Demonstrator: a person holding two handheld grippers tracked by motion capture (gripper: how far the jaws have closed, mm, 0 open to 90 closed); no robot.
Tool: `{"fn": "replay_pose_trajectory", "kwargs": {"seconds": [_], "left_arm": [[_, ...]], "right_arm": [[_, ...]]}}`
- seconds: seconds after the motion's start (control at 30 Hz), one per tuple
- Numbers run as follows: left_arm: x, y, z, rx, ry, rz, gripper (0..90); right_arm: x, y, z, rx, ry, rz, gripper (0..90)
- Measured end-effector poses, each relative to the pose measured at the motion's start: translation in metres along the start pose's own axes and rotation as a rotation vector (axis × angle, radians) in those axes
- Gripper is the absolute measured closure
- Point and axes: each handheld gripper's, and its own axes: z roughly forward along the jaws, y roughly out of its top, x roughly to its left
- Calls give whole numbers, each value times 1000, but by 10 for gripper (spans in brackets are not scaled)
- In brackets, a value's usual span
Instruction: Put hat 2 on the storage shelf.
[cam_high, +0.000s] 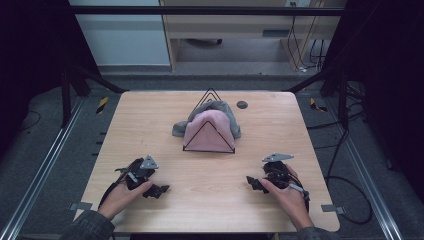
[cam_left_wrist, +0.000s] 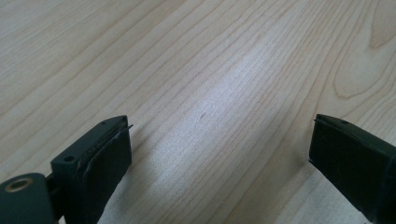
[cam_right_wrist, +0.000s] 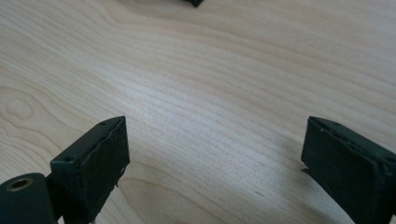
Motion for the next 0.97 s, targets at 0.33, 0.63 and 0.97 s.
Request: {"fn": "replay_pose_trajectory", "kwargs": {"seconds": [0.33,0.63,0.97], "left_arm": [[-6,-3,6,-19,20,-10,0],[-6,-13,6,-94,21,-7,0],[-2,-16,7,-136,13,6,0]], "right_arm": [[5,-5,7,4,-12,-22,45],[11,-9,15,-34,-51,-98,5],[14,-9,19,-60,-58,-90,3]]}}
